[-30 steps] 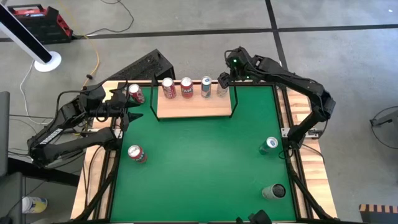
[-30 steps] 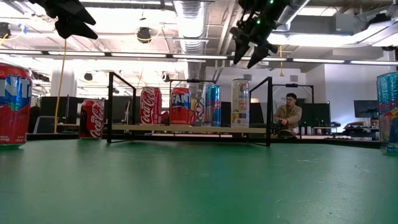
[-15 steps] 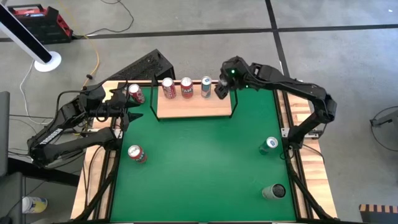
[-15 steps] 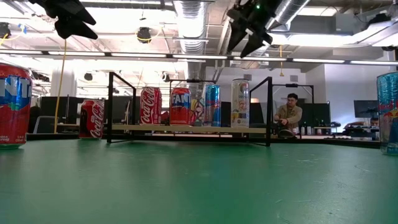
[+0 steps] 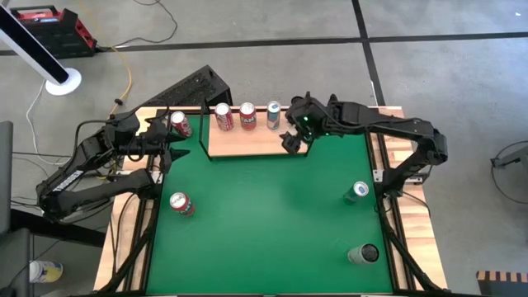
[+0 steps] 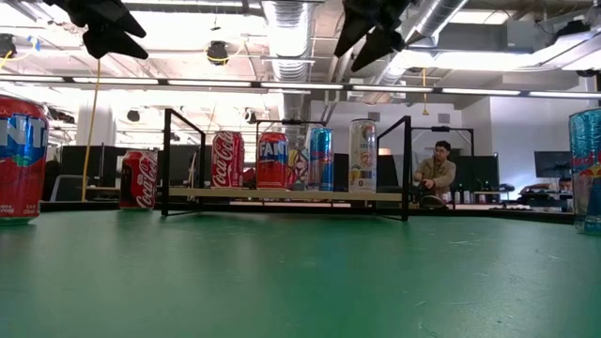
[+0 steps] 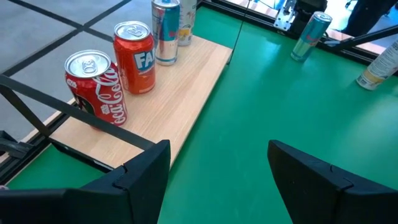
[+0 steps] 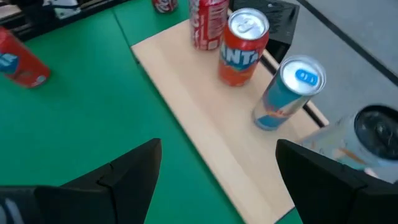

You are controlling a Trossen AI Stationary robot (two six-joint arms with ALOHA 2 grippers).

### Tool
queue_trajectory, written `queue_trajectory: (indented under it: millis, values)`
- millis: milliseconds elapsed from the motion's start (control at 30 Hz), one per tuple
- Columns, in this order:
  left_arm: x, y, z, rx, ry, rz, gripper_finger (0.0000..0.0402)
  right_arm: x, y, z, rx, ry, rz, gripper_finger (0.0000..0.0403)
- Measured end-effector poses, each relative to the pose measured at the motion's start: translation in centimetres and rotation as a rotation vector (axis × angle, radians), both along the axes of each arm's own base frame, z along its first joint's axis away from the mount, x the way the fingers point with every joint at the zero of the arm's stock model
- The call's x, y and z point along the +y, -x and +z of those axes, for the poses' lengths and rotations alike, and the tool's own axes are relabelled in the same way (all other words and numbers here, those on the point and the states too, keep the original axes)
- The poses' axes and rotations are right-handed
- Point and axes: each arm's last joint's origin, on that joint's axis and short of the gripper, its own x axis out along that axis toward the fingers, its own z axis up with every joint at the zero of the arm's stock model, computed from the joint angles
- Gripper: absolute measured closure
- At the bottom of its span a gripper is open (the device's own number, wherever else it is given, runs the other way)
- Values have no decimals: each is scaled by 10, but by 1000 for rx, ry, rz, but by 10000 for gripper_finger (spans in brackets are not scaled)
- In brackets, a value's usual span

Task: Place canned beverage on shelf
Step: Put the red-black soda can on the shelf aligned with the other red-black soda can

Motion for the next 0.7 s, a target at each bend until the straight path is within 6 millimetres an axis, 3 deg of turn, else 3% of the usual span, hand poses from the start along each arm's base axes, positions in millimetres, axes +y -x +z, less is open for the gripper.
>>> queue_trajectory:
  millis: [400, 700]
  values:
    - [3, -6, 5, -62, 26, -10, 148, 58, 40, 22, 6, -123, 50, 62]
    - [9, -17, 6, -64, -1, -52, 148, 111, 61, 21, 60, -282, 48, 62]
